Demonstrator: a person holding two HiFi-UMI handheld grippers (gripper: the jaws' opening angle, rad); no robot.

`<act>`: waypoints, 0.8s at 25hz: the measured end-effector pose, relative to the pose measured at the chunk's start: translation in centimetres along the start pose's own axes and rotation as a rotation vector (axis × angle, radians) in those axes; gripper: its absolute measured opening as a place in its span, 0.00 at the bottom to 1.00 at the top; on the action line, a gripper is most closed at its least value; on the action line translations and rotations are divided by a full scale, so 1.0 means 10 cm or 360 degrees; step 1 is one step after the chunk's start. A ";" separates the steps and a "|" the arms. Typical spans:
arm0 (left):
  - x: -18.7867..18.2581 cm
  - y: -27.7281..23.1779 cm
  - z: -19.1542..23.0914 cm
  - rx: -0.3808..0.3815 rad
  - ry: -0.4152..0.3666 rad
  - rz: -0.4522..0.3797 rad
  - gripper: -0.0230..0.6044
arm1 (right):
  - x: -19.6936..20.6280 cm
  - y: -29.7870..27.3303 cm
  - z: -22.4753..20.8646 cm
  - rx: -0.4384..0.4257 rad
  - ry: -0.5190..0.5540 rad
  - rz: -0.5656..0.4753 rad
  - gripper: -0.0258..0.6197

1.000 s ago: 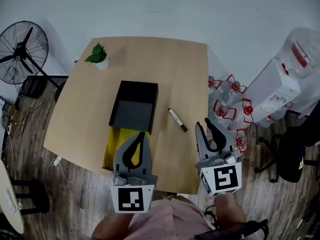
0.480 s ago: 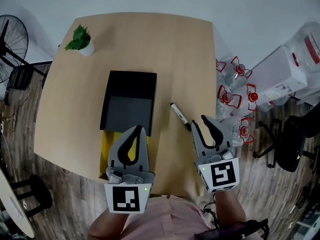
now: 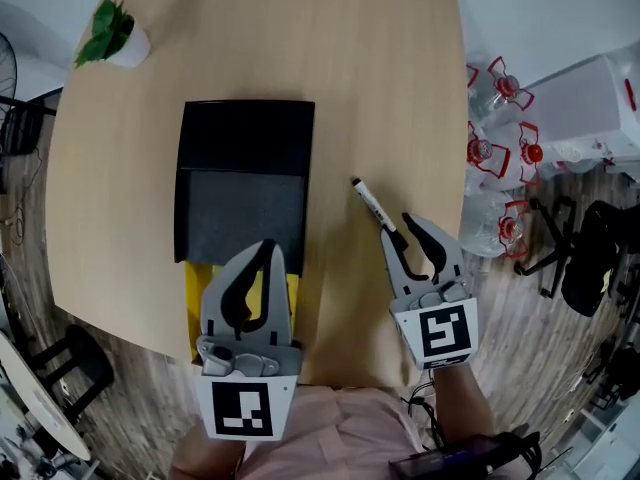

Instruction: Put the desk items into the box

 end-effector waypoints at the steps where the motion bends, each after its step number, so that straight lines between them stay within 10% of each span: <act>1: 0.04 -0.02 0.01 0.0006 0.0004 0.0017 0.05 | 0.07 -0.04 0.00 -0.0003 -0.0011 0.0034 0.22; 20: 0.34 -0.20 0.11 0.0030 0.0021 0.0124 0.05 | 0.57 -0.35 -0.01 -0.0027 0.0034 0.0326 0.15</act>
Point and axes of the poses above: the fingertips, and each gripper's own axes: y backward along the fingers, z to its left, x out of its underside, the point moved 9 cm from there along y, backward along the fingers, and after that the axes turned 5 degrees about -z, right-handed, at the moved point
